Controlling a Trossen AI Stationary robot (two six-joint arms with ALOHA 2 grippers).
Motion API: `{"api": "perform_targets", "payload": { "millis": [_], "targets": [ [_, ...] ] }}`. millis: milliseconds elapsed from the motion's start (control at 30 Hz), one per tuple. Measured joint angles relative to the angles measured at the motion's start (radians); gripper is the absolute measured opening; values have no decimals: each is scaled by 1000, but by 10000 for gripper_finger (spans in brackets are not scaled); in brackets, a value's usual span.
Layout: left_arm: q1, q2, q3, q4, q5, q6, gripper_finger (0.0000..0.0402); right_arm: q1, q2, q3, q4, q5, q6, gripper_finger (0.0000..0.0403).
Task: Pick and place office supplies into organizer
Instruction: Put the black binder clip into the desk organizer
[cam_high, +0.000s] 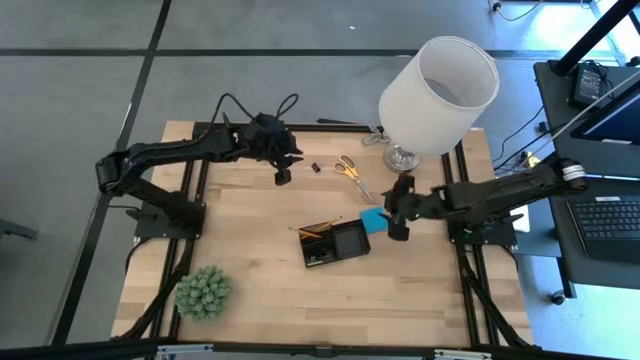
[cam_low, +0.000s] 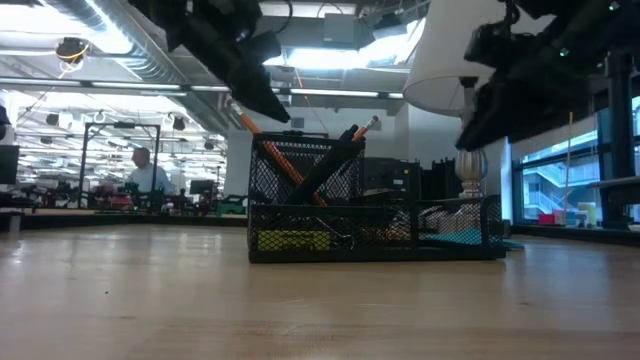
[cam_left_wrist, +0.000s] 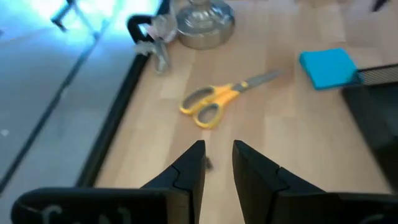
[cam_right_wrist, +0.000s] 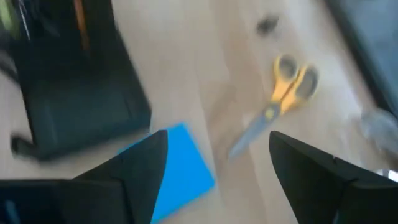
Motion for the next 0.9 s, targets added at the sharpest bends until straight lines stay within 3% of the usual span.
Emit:
{"api": "perform_targets", "payload": {
  "millis": [133,267,467,900],
  "targets": [
    [53,67,0,87,85,48,73,-20,-78,-63,157,-8,-73,281],
    [100,139,0,147,166,10,76,-23,-112,-80,183,-60,-120,281],
    [138,198,0,156,164,7,94,-22,-116,-80,183,-146,-117,281],
    [131,204,0,223,157,124,164,-23,-116,-80,186,-146,-137,281]
  ]
}}
